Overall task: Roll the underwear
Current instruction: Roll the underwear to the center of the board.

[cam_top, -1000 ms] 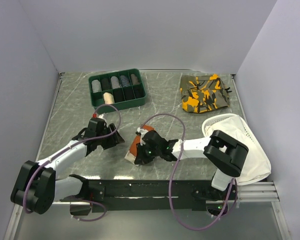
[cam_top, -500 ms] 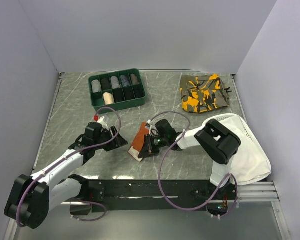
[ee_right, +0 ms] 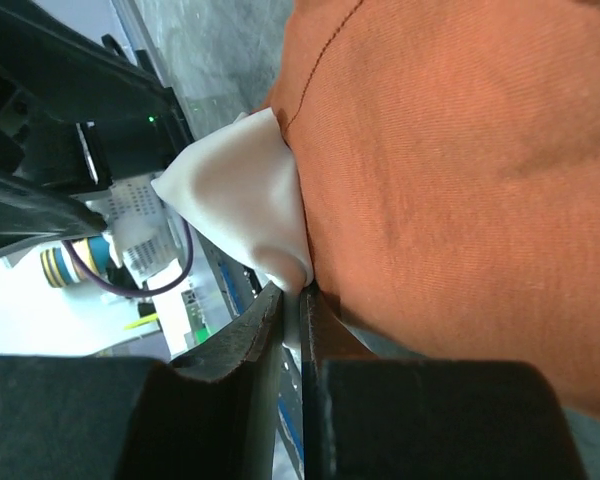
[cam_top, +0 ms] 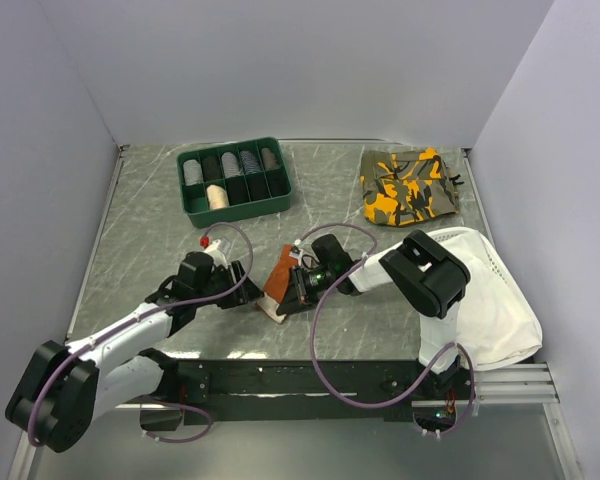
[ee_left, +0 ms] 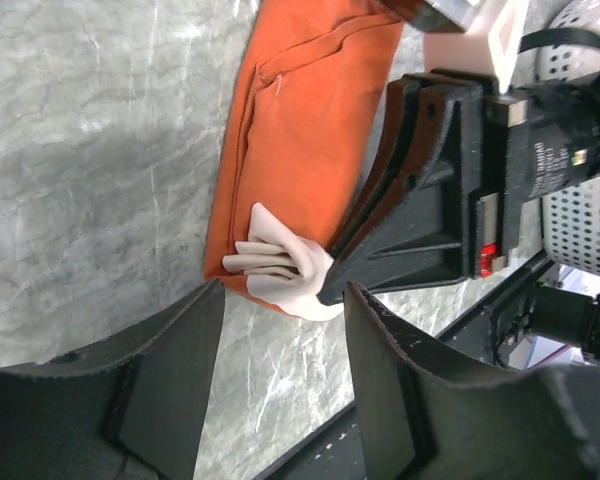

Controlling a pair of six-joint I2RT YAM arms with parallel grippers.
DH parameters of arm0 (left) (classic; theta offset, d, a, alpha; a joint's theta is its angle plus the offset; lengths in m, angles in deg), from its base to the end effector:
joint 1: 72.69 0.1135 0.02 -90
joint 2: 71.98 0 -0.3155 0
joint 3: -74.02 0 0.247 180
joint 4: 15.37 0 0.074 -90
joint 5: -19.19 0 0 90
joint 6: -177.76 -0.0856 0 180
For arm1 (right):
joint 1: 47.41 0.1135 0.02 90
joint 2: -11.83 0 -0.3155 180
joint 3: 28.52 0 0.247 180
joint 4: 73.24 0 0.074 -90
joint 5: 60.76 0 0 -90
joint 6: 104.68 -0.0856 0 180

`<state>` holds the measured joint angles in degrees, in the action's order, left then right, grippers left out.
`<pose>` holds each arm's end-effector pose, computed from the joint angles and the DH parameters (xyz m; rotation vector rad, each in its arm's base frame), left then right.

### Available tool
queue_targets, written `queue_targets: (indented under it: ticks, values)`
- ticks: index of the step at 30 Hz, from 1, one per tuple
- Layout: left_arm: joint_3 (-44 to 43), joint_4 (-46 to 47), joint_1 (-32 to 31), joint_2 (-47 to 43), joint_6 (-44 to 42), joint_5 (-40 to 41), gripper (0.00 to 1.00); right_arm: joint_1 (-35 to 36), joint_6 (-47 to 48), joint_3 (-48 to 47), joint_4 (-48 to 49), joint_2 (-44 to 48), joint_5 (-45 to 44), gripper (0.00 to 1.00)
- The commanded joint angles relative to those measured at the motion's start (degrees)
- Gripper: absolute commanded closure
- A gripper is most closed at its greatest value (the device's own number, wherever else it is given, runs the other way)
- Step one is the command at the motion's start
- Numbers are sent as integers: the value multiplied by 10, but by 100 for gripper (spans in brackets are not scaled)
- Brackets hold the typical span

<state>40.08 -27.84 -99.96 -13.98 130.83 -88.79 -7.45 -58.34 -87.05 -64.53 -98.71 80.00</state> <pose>0.1685 -0.1166 0.1878 -0.1382 2.3653 -0.9907 0.2456 0.2923 0.1264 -0.4480 2.6142 1.6666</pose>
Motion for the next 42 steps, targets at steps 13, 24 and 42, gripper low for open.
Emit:
queue_targets:
  ticks: [13, 24, 42]
  values:
    - [-13, 89, -17, 112, -1, 38, 42, -9, 42, -34, -48, -18, 1, 99]
    - [-15, 87, -24, 179, 8, 54, 47, -9, 28, -22, -28, 41, -17, 79]
    - [-27, 69, -44, 229, 15, 67, 55, 55, 144, -19, -224, 215, -386, 55]
